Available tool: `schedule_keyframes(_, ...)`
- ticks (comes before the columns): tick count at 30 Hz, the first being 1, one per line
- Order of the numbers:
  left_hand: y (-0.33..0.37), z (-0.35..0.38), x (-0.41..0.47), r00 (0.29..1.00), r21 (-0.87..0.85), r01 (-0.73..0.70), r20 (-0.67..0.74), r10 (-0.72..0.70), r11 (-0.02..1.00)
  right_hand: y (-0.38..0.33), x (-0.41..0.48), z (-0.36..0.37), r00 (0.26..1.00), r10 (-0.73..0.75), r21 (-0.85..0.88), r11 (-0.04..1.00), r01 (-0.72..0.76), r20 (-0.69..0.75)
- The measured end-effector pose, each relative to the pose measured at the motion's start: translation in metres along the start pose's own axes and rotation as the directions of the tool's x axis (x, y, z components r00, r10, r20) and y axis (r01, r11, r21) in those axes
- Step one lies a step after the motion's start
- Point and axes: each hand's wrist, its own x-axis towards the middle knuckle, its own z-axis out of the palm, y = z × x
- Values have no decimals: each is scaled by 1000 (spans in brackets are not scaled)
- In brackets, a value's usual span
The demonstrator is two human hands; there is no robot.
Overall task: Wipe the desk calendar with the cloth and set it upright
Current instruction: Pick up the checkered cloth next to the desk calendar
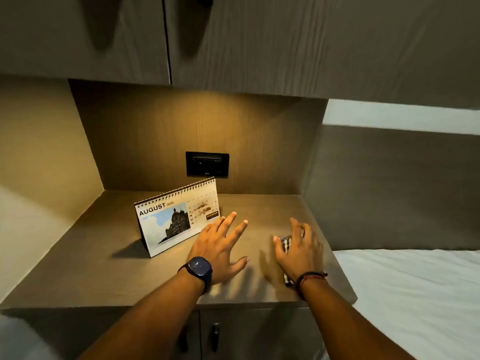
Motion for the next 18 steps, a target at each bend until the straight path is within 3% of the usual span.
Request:
schedule_keyframes(8,-12,72,36,978,-31,98,187,-91,995,18,22,53,969,131,-177,980,-94,211)
schedule_keyframes(13,-16,97,35,951,-27,107,293,-95,994,21,18,67,976,172,-251,959,-136,130)
schedule_keyframes(16,-21,93,35,948,-31,97,307,-83,995,19,24,71,974,208,-148,970,-194,86)
schedule_keyframes(18,-30,80,42,961,-49,109,260,-93,993,6,29,74,972,235,37,971,-236,29)
